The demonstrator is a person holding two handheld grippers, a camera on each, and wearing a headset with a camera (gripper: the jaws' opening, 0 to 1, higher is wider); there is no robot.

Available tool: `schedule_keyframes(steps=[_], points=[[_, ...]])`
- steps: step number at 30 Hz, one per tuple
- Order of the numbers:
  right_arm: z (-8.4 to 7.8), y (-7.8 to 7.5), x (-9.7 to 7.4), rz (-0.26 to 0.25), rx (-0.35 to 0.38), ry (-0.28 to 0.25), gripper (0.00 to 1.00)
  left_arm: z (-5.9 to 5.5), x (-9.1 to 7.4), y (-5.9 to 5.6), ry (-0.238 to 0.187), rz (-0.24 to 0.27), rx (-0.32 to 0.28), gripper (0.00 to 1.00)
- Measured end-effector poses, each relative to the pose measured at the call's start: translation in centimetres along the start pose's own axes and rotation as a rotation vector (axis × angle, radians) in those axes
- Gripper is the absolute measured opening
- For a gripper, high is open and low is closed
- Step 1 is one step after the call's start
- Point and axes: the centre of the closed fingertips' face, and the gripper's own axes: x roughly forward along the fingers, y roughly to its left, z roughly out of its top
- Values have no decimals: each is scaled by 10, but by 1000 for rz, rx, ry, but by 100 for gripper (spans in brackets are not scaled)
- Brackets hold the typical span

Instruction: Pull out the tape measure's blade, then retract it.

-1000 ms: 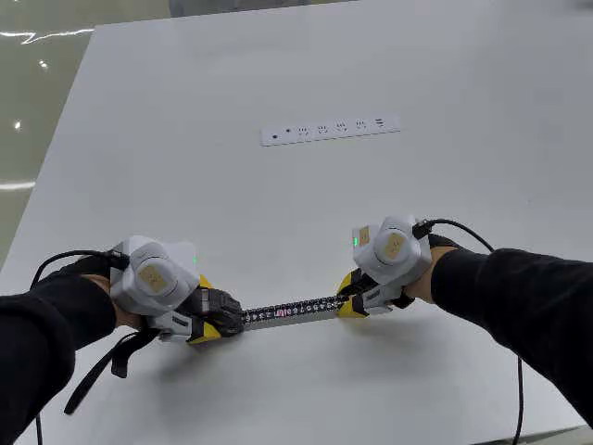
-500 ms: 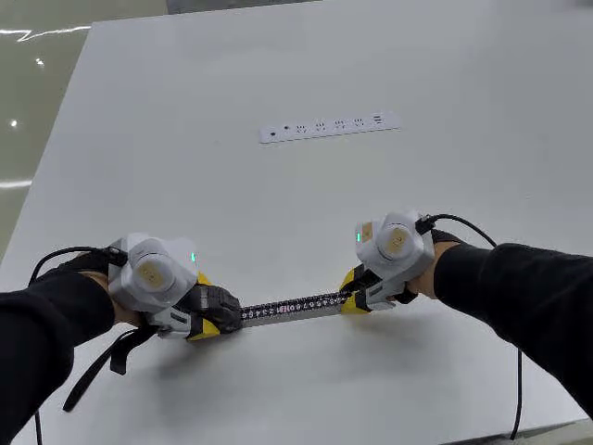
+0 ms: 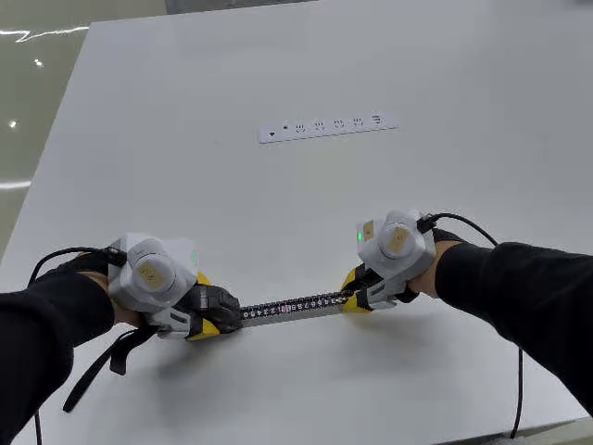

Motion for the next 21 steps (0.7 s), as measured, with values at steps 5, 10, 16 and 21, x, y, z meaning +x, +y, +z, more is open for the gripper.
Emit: schedule_keyframes(steps=[5,10,16,21], points=[[-2,-1,-1,0,1,1,9,0,0,0,0,0,-1,32],[-5,-1,-3,2,2,0,9,0,0,1,0,0,-3,32],[-7,-2,-4,0,5,1,9,0,0,0,1,-1,-3,32],[-9,-2,-6,0,7,3,9,0,0,0,1,0,-4,32]])
